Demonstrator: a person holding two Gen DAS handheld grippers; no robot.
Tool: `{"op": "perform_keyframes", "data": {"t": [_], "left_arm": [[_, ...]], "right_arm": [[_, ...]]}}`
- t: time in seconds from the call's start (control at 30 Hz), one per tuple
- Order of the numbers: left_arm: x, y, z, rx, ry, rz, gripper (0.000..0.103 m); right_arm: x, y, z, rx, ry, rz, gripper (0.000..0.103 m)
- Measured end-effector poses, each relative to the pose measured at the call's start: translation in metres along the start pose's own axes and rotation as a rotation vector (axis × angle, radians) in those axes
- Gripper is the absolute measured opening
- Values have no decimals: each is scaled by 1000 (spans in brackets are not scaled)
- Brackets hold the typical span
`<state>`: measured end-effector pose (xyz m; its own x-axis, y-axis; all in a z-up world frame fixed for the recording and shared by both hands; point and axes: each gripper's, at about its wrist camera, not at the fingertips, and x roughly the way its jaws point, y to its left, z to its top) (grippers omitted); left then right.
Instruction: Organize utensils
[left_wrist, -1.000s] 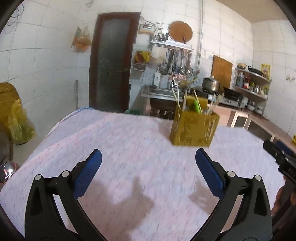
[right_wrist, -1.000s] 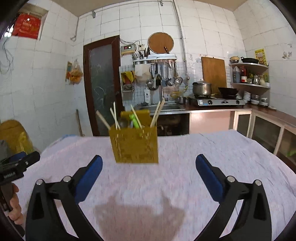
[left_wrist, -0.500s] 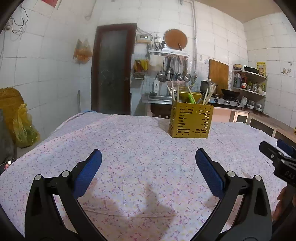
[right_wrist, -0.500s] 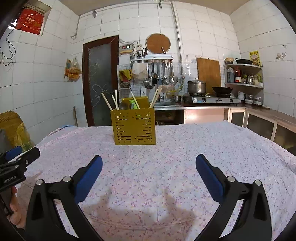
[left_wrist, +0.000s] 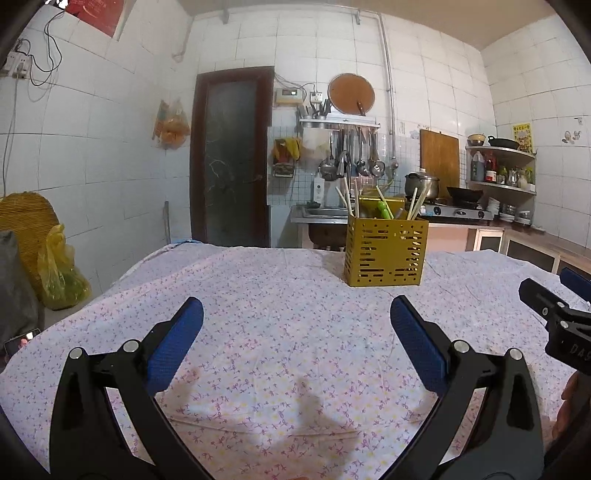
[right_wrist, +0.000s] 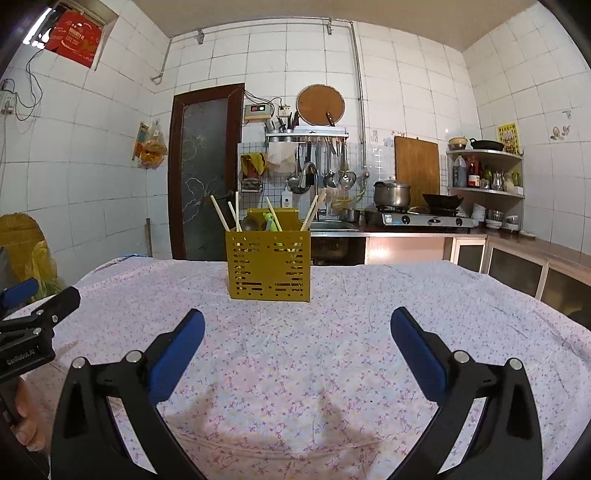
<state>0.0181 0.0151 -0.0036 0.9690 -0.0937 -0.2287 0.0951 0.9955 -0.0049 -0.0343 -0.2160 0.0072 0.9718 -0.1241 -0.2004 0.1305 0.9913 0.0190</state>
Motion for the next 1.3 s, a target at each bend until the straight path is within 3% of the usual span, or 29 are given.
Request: {"op": "perform_keyframes", "data": {"t": [1.3], "left_arm": [[-8, 4, 0, -20, -17, -1, 98]], "right_arm": [[-12, -4, 5, -7, -14, -5, 98]]}}
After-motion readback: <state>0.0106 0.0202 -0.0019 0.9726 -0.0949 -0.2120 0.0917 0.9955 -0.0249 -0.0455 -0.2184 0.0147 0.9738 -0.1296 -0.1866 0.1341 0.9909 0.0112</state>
